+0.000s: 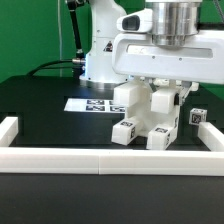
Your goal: Assemble chair
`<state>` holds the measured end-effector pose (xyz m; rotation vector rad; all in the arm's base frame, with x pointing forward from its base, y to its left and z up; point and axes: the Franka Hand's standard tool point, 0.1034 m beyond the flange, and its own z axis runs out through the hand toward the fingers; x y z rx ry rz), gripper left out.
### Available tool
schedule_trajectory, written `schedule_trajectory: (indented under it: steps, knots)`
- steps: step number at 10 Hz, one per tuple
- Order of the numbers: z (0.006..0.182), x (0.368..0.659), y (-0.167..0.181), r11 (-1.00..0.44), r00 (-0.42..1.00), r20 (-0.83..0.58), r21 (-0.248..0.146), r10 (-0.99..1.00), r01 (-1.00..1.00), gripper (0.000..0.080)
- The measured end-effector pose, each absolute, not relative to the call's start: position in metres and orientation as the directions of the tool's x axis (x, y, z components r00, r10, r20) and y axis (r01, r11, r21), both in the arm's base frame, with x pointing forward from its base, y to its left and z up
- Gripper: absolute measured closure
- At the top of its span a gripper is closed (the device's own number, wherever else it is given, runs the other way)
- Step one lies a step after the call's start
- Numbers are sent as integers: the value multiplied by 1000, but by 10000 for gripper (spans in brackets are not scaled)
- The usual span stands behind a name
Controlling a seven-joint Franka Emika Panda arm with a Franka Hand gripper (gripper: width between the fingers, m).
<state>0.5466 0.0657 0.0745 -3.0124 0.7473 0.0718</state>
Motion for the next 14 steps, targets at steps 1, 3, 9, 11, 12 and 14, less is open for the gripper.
schedule_trajectory:
  steps: [1, 3, 9, 11, 12, 14]
  knots:
    - [74, 547, 66, -884, 883, -54, -25, -466, -467, 509]
    - [74, 546, 66, -884, 883, -54, -24, -466, -467, 329]
    - [102, 542, 67, -882, 882, -63, -41, -467, -470, 151]
    - [119, 529, 76, -863, 864, -72, -51, -499, -502, 151]
    - [124, 519, 83, -853, 853, -78, -53, -515, -520, 151]
    - [131, 502, 100, -824, 825, -90, -54, -558, -564, 151]
